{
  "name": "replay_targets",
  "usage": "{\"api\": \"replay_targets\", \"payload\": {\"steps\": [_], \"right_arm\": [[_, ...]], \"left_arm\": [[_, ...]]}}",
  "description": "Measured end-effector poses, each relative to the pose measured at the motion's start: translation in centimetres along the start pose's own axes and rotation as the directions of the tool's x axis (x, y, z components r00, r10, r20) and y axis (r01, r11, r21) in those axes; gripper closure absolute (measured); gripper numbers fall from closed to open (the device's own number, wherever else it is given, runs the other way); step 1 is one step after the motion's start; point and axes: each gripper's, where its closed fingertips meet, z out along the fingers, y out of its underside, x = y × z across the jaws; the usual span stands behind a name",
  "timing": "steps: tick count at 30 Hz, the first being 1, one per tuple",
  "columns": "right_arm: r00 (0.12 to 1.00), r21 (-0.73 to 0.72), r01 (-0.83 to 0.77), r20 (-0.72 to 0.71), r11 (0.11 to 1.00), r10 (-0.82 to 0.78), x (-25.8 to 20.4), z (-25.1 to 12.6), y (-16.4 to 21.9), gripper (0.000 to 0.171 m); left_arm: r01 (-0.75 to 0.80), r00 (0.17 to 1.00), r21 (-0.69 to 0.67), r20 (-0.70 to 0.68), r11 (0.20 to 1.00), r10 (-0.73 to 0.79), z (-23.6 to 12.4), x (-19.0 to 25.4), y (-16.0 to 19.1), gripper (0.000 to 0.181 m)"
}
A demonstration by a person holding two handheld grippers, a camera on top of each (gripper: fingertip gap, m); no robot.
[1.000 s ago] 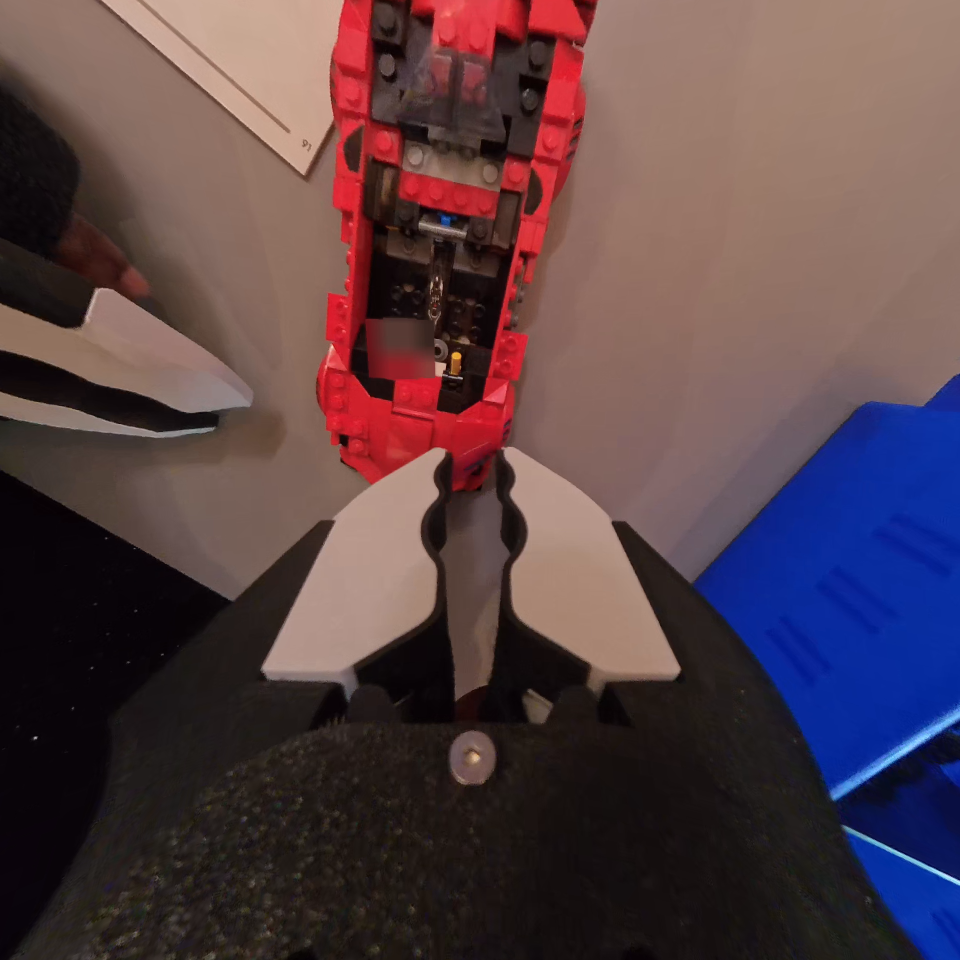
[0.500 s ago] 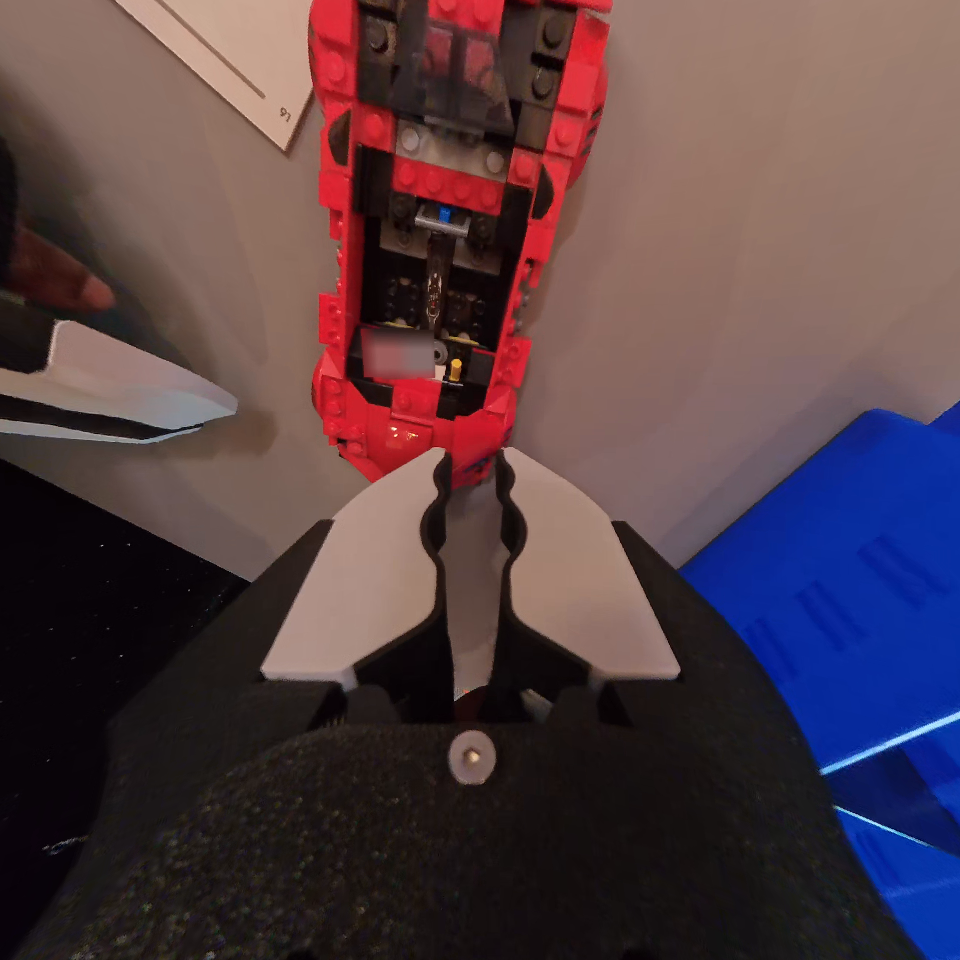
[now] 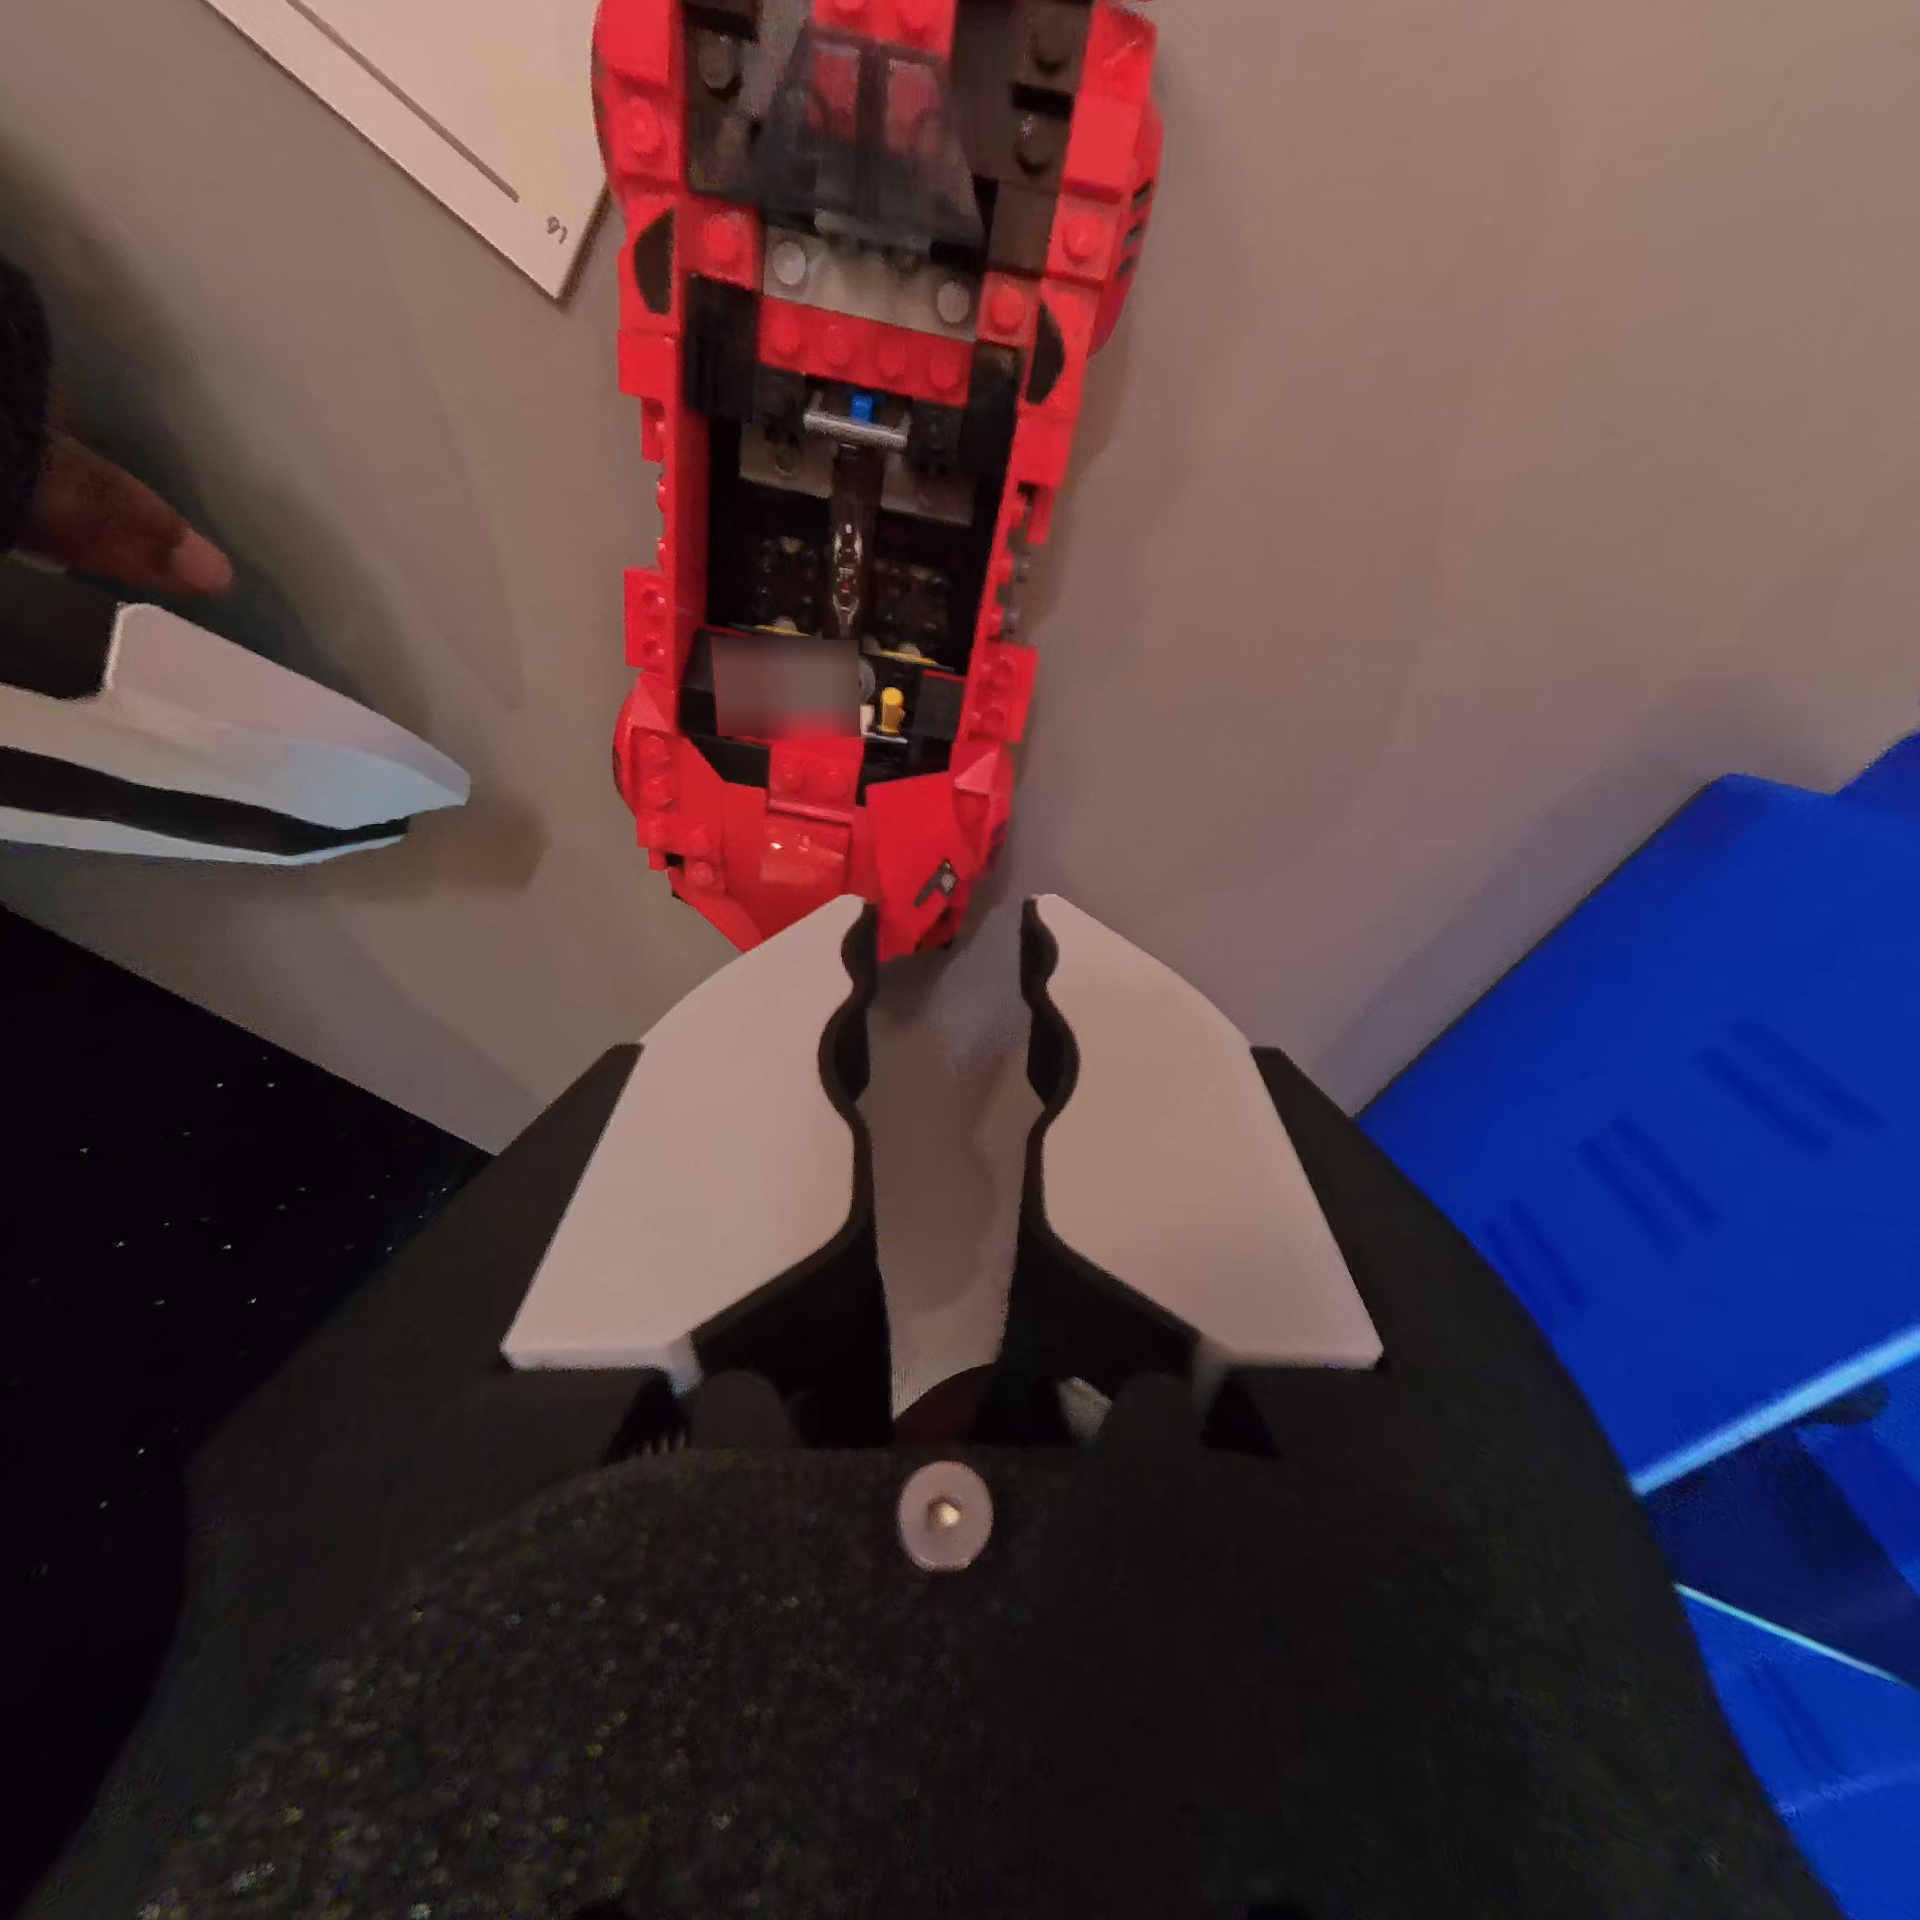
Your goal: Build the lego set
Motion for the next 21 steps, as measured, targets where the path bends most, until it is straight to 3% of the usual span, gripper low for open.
{"api": "replay_targets", "payload": {"steps": [5,10,14,21], "right_arm": [[0.999,0.200,0.039,-0.013,0.979,-0.037,1.2,-2.2,0.2,0.145],[0.970,0.489,0.230,-0.049,0.841,-0.237,-0.4,-1.6,0.2,0.146],[0.961,0.517,0.273,-0.184,0.811,-0.206,0.3,-0.8,0.1,0.147],[0.989,0.541,0.146,-0.099,0.828,-0.110,-0.3,0.1,-0.7,0.148]], "left_arm": [[0.003,1.000,-0.001,0.000,1.000,-0.003,0.0,0.0,0.1,0.157],[-0.001,1.000,-0.001,0.004,1.000,0.001,0.2,0.0,0.1,0.157],[0.001,1.000,-0.003,0.010,1.000,-0.001,0.3,-0.1,0.1,0.157],[-0.007,1.000,-0.004,0.010,1.000,0.007,0.4,0.0,0.1,0.157]]}}
